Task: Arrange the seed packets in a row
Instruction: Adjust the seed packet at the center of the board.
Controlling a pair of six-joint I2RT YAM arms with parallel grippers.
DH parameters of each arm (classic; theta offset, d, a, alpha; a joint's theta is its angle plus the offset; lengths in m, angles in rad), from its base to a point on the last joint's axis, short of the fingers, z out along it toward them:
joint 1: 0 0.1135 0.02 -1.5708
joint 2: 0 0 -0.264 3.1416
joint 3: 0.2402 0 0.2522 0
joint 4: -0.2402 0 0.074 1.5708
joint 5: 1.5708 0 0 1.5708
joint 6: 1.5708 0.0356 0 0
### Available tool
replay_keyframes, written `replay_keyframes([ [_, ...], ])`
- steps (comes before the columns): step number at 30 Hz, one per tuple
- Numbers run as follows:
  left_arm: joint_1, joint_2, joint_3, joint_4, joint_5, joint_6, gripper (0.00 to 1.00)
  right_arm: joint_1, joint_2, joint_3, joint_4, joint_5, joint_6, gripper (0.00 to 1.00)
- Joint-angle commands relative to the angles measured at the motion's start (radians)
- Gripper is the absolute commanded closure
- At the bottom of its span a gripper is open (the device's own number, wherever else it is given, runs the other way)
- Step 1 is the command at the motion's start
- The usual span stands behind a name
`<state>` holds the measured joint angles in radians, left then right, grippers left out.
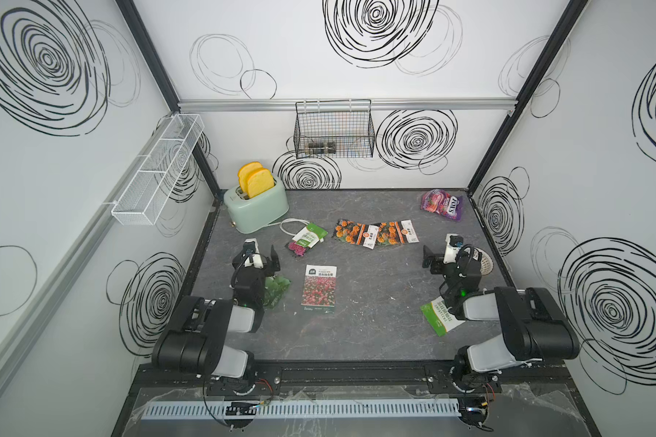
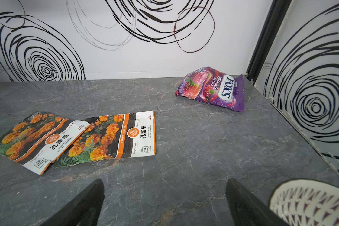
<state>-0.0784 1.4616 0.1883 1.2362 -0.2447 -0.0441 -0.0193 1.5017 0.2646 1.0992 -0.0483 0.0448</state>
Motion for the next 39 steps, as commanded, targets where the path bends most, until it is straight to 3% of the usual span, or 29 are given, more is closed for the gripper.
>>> replay_keyframes([
  [1, -0.004, 0.000, 0.004, 0.069, -0.002, 0.007, 0.04, 0.004, -0.015, 0.002, 0.002, 0.006, -0.009, 0.02],
  [31, 0.006, -0.006, 0.009, 0.059, 0.015, 0.002, 0.04, 0.004, -0.011, 0.008, -0.006, 0.007, -0.009, 0.02],
  [33, -0.029, -0.056, 0.067, -0.090, -0.047, 0.021, 0.04, 0.007, -0.021, 0.007, -0.004, 0.020, -0.018, 0.02],
  [34, -0.043, -0.085, 0.138, -0.265, -0.080, 0.020, 0.04, 0.008, -0.033, 0.027, -0.037, 0.026, -0.024, 0.02],
  [36, -0.051, -0.101, 0.307, -0.582, -0.108, -0.022, 0.04, 0.014, -0.067, 0.146, -0.276, 0.069, -0.003, 0.02],
  [39, -0.085, -0.124, 0.394, -0.724, -0.142, -0.034, 0.04, 0.016, -0.076, 0.335, -0.626, 0.096, 0.112, 0.02],
])
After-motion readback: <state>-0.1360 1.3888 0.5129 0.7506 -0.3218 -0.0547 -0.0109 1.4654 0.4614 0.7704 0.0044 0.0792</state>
